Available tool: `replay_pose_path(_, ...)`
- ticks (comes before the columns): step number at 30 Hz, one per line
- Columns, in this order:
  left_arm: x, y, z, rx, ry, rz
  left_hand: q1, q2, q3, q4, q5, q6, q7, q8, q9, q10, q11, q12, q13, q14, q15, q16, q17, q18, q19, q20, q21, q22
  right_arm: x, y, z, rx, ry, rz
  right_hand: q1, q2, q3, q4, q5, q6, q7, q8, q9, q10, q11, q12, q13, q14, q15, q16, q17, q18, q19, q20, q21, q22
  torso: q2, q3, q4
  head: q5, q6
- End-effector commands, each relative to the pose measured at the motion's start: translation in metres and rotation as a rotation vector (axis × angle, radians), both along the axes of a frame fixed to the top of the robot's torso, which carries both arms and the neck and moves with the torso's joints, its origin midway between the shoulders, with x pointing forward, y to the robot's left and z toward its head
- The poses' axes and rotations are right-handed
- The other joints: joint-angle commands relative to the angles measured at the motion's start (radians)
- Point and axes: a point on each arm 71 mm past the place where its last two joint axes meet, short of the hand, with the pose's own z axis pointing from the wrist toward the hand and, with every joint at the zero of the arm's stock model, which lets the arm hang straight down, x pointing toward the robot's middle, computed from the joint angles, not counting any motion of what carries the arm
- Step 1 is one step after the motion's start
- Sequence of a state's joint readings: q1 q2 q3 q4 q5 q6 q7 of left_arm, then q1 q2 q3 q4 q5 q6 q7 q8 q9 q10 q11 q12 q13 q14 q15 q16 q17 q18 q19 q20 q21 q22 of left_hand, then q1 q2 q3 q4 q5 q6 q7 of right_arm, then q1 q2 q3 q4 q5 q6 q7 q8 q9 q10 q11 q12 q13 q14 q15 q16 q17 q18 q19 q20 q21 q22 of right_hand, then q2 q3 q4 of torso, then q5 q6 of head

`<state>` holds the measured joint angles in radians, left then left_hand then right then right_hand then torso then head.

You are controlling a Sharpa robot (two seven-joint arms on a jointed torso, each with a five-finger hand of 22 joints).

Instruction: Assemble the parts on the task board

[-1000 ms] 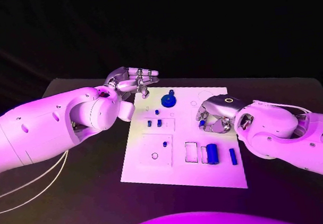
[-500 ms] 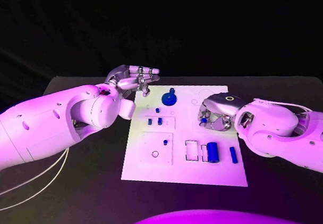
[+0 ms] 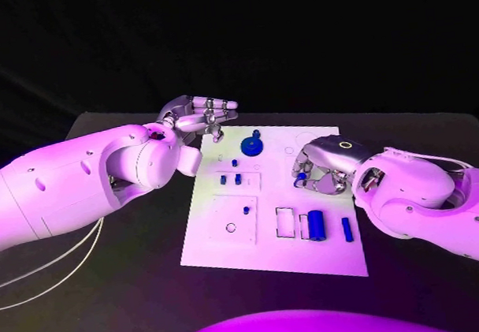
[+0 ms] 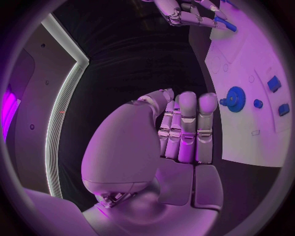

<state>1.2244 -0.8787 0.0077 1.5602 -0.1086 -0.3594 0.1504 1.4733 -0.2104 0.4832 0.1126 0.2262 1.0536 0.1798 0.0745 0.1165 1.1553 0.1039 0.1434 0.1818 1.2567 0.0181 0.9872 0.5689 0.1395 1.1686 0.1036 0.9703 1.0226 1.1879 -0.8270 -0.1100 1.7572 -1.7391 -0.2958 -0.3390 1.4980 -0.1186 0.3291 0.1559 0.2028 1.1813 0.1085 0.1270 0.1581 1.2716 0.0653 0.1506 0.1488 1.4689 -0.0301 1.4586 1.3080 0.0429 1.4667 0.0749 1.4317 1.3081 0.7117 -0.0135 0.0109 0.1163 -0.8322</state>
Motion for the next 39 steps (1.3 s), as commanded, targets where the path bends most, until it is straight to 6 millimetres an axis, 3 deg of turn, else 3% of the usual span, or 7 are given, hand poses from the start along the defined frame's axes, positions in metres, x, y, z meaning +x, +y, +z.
replay_pose_path(1, 0.000, -0.003, 0.001, -0.010, 0.001, -0.019, -0.003, 0.008, -0.001, -0.005, 0.002, -0.006, -0.001, -0.004, -0.001, -0.004, -0.001, 0.005, 0.002, -0.009, 0.000, -0.005, 0.000, 0.011, -0.002, 0.001, -0.006, -0.002, -0.005, 0.003, 0.011, 0.045, -0.049, 0.007, -0.002, -0.008, 0.050, -0.047, 0.008, -0.004, 0.004, 0.001, -0.001, 0.030, -0.026, -0.004, -0.001, 0.055, -0.003, -0.004, 0.026, -0.014, 0.046, -0.002, 0.009, 0.210, 0.000, -0.0005, 0.0001, 0.001, 0.002)
replay_pose_path(8, 0.000, -0.004, 0.000, -0.011, 0.002, -0.022, -0.003, 0.008, -0.001, -0.006, 0.002, -0.007, 0.000, -0.004, -0.002, -0.007, 0.000, 0.006, 0.002, -0.010, 0.000, -0.005, -0.002, 0.012, -0.003, 0.002, -0.008, -0.003, -0.021, 0.018, 0.027, 0.107, -0.064, 0.059, -0.006, -0.014, 0.058, -0.051, 0.016, -0.005, 0.004, 0.000, 0.000, 0.032, -0.026, -0.007, 0.001, 0.055, -0.003, -0.004, 0.027, -0.017, 0.053, -0.002, 0.024, 0.217, -0.001, -0.0010, -0.0008, 0.001, 0.004)
replay_pose_path(12, 0.001, -0.005, 0.000, -0.011, 0.002, -0.022, -0.003, 0.008, -0.001, -0.006, 0.002, -0.007, 0.000, -0.004, -0.002, -0.007, 0.000, 0.006, 0.002, -0.010, 0.000, -0.005, -0.002, 0.011, -0.003, 0.002, -0.008, -0.003, -0.031, 0.038, 0.030, 0.142, -0.050, 0.114, -0.006, -0.015, 0.065, -0.056, 0.021, -0.005, 0.005, -0.001, 0.001, 0.033, -0.026, -0.010, 0.003, 0.055, -0.003, -0.004, 0.026, -0.018, 0.054, -0.002, 0.027, 0.219, -0.001, -0.0002, -0.0006, 0.013, 0.002)
replay_pose_path(18, 0.002, -0.010, -0.001, -0.014, 0.002, -0.030, -0.003, 0.008, -0.001, -0.006, 0.002, -0.007, 0.000, -0.004, -0.002, -0.007, 0.000, 0.006, 0.002, -0.010, 0.000, -0.005, -0.002, 0.011, -0.003, 0.002, -0.008, -0.003, -0.047, 0.075, 0.029, 0.188, -0.018, 0.209, -0.006, -0.016, 0.070, -0.060, 0.023, -0.006, 0.006, -0.002, 0.001, 0.033, -0.025, -0.012, 0.004, 0.055, -0.003, -0.005, 0.025, -0.018, 0.054, -0.002, 0.027, 0.219, -0.004, -0.0018, 0.0036, 0.011, 0.003)
replay_pose_path(22, 0.002, -0.012, -0.001, -0.015, 0.002, -0.032, -0.003, 0.008, -0.001, -0.006, 0.002, -0.007, 0.000, -0.004, -0.002, -0.007, 0.000, 0.006, 0.002, -0.010, 0.000, -0.005, -0.002, 0.011, -0.003, 0.002, -0.008, -0.003, -0.051, 0.092, 0.024, 0.194, -0.005, 0.245, -0.006, -0.016, 0.073, -0.062, 0.024, -0.007, 0.006, -0.003, 0.002, 0.033, -0.025, -0.013, 0.005, 0.055, -0.003, -0.005, 0.024, -0.018, 0.053, -0.001, 0.025, 0.219, -0.005, -0.0029, 0.0027, 0.015, 0.002)
replay_pose_path(28, 0.002, -0.014, -0.001, -0.016, 0.002, -0.034, -0.003, 0.008, -0.001, -0.006, 0.002, -0.007, 0.000, -0.004, -0.002, -0.007, 0.000, 0.006, 0.002, -0.010, 0.000, -0.005, -0.002, 0.011, -0.003, 0.002, -0.008, -0.003, -0.056, 0.105, 0.011, 0.193, 0.025, 0.272, -0.008, -0.016, 0.075, -0.063, 0.024, -0.008, 0.007, -0.003, 0.002, 0.032, -0.024, -0.015, 0.006, 0.055, -0.002, -0.005, 0.024, -0.018, 0.053, -0.001, 0.025, 0.219, -0.003, -0.0017, 0.0009, 0.022, -0.001)
replay_pose_path(39, 0.002, -0.015, -0.001, -0.018, 0.000, -0.041, -0.002, 0.008, -0.001, -0.008, 0.002, -0.009, 0.000, -0.004, -0.003, -0.009, 0.000, 0.007, 0.002, -0.011, 0.001, -0.006, -0.004, 0.011, -0.002, 0.002, -0.007, -0.002, -0.059, 0.114, -0.024, 0.148, 0.102, 0.275, -0.012, -0.017, 0.077, -0.064, 0.022, -0.009, 0.008, -0.005, 0.002, 0.031, -0.023, -0.018, 0.006, 0.055, -0.001, -0.006, 0.022, -0.017, 0.051, -0.001, 0.022, 0.218, -0.003, -0.0006, 0.0030, 0.034, -0.010)
